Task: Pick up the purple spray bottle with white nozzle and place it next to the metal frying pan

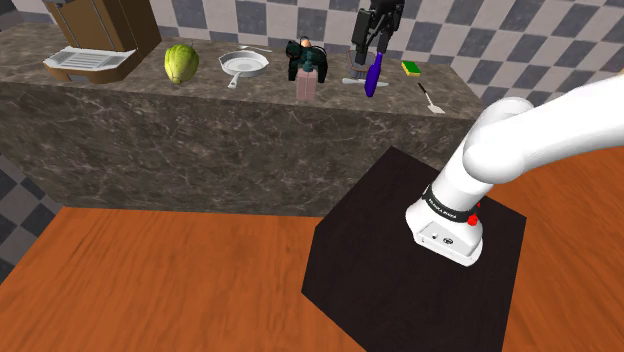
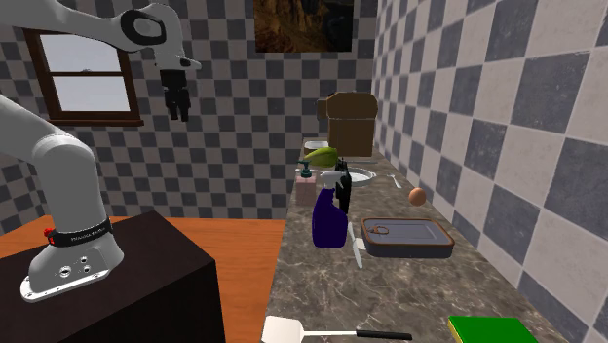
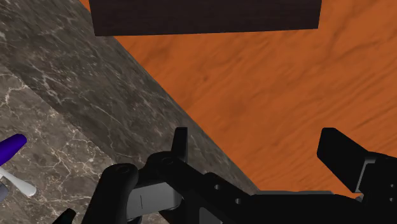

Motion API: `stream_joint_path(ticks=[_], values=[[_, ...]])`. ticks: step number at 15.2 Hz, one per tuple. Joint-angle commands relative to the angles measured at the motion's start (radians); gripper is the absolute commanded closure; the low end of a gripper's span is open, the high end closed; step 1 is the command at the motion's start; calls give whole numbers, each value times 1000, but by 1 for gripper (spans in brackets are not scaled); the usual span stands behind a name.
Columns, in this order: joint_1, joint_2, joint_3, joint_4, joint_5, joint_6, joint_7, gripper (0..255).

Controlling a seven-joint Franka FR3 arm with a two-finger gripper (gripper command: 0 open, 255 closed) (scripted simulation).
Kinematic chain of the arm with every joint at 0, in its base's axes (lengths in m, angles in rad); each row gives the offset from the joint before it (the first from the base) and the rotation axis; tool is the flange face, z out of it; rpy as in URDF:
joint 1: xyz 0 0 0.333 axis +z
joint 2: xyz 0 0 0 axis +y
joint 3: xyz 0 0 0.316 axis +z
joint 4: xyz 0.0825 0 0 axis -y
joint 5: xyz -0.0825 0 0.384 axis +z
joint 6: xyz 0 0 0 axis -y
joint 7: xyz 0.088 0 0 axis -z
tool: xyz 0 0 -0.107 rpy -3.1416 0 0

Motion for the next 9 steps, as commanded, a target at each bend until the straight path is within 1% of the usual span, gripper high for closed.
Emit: stream_joint_path(ticks=[1, 9], values=[[0, 0, 0, 0, 0, 0, 0, 0], [-97, 197, -102, 75, -65, 132, -27, 0]])
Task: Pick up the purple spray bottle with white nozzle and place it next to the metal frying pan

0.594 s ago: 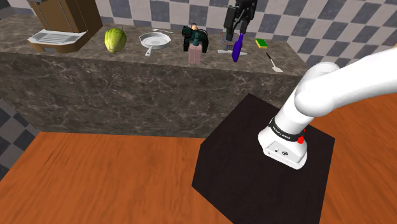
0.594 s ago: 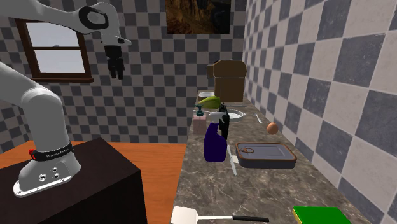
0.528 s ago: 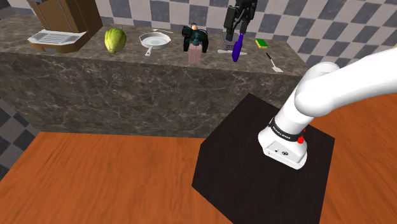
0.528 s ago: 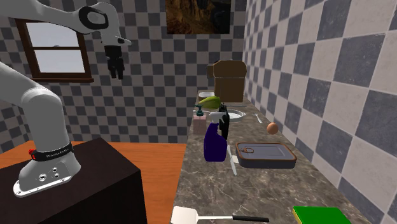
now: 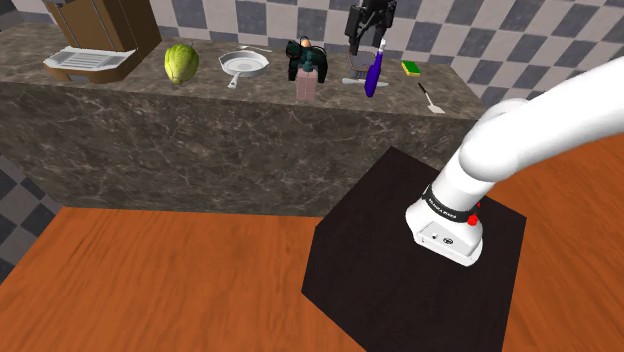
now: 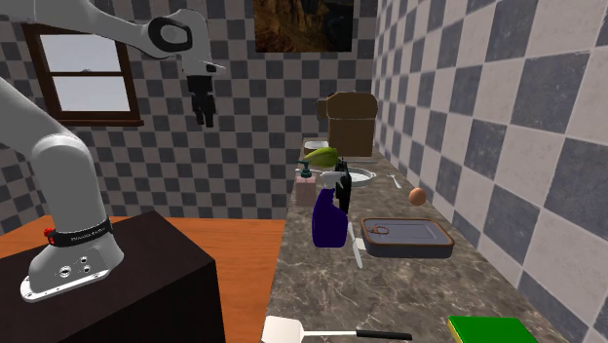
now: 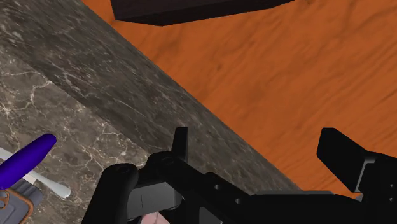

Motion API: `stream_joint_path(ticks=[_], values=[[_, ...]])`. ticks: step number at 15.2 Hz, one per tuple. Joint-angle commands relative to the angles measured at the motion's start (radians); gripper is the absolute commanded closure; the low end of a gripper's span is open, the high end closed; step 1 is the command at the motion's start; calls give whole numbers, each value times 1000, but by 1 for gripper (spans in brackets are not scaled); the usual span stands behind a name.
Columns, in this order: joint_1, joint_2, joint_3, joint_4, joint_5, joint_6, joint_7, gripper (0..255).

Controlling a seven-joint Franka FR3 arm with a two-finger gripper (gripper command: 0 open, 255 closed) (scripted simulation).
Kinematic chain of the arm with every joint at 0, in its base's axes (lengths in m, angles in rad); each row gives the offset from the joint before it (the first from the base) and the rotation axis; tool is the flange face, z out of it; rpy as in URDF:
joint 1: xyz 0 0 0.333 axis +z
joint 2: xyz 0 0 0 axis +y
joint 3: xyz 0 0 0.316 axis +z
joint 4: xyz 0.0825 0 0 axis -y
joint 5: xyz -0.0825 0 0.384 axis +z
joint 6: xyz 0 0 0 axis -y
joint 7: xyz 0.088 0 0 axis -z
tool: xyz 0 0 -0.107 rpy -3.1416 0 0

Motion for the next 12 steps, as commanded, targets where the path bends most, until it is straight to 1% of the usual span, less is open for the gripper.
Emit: stream_joint_path(ticks=[1, 7, 12], values=[[-22, 53, -25, 23, -13, 33, -6, 0], [-80, 212, -101, 118, -32, 108, -25, 0], [-123, 349, -163, 217, -28, 154, -46, 0]])
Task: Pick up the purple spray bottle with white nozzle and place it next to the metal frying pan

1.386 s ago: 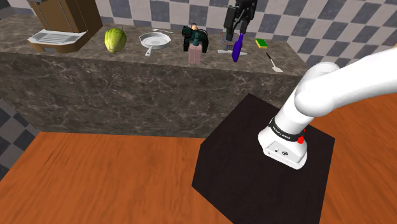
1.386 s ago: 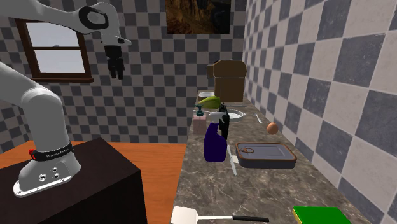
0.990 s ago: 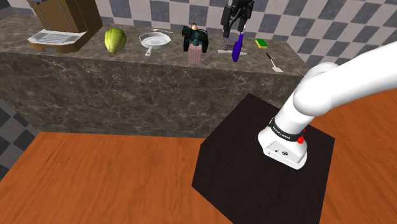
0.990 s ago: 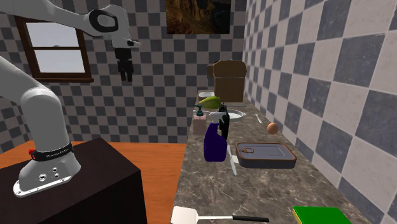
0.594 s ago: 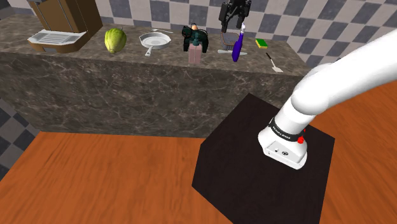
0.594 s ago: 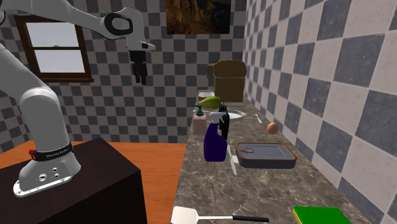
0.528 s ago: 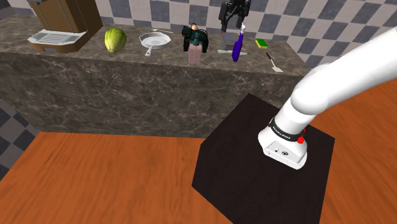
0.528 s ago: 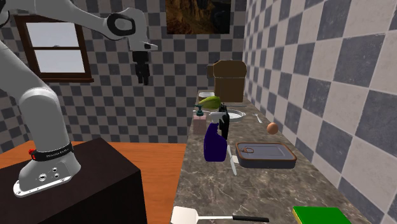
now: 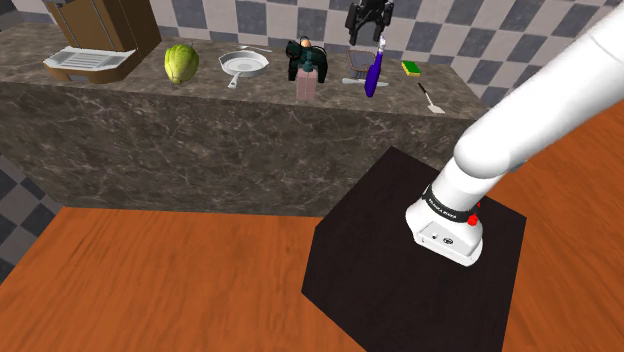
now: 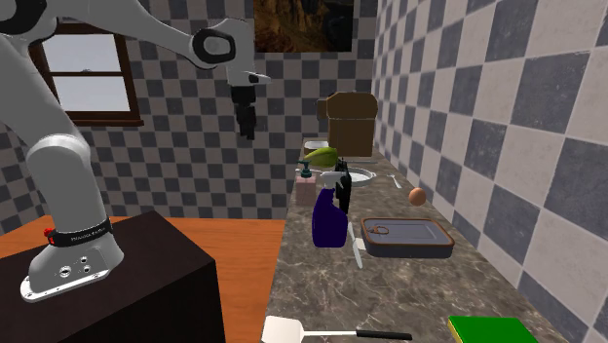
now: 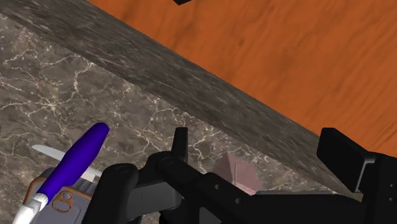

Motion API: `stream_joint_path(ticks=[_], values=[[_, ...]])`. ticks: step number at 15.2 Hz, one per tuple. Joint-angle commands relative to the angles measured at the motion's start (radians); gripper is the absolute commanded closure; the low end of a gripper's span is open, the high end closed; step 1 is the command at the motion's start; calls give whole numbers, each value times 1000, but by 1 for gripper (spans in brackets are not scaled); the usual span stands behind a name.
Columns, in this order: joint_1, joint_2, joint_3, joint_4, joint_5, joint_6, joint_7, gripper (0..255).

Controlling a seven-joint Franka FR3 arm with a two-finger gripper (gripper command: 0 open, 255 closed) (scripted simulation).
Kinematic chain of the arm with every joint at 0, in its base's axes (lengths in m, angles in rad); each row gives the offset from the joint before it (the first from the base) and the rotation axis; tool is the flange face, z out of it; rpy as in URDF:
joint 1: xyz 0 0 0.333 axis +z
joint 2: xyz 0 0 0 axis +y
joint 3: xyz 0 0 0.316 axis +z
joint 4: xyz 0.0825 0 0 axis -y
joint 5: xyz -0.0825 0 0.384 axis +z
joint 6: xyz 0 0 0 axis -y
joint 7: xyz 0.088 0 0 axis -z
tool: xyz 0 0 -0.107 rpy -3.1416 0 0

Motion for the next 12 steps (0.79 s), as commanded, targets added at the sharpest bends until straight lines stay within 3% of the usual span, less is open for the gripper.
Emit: stream_joint_path(ticks=[1, 12], values=[[-18, 55, -26, 40, 5, 18, -11, 0], [-121, 372, -142, 327, 95, 52, -76, 0]])
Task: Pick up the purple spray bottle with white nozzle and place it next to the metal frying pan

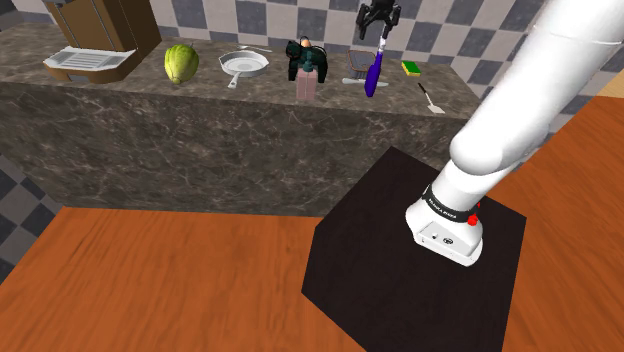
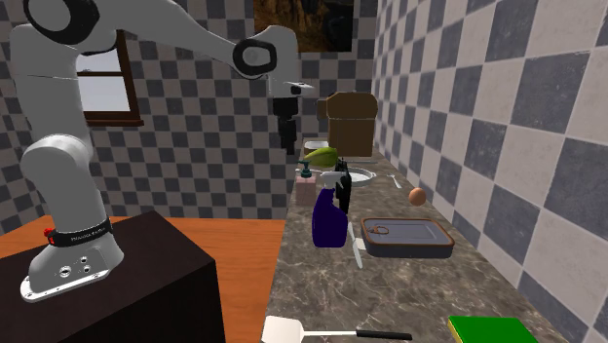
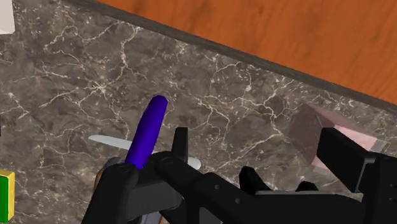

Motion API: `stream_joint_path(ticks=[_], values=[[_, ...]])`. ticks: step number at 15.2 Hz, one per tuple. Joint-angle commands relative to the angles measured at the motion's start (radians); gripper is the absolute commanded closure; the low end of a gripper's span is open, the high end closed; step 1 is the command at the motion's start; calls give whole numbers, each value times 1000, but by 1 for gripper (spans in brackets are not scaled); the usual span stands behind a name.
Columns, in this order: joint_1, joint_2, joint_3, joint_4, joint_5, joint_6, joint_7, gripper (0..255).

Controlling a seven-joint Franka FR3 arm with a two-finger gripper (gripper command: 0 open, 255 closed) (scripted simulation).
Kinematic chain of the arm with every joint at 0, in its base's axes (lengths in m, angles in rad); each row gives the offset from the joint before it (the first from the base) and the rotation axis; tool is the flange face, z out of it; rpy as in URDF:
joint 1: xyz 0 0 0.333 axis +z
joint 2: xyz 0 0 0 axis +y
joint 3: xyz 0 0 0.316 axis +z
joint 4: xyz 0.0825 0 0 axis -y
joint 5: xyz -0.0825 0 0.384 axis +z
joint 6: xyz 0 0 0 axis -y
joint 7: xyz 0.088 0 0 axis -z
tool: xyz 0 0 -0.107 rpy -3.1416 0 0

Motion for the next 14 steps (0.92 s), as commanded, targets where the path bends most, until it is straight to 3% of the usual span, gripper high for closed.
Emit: stream_joint_path(ticks=[1, 10, 14], values=[[-23, 62, -17, 61, 24, 0, -12, 0], [-162, 346, -65, 383, 145, -52, -52, 0], [-167, 364, -63, 368, 152, -19, -56, 0]])
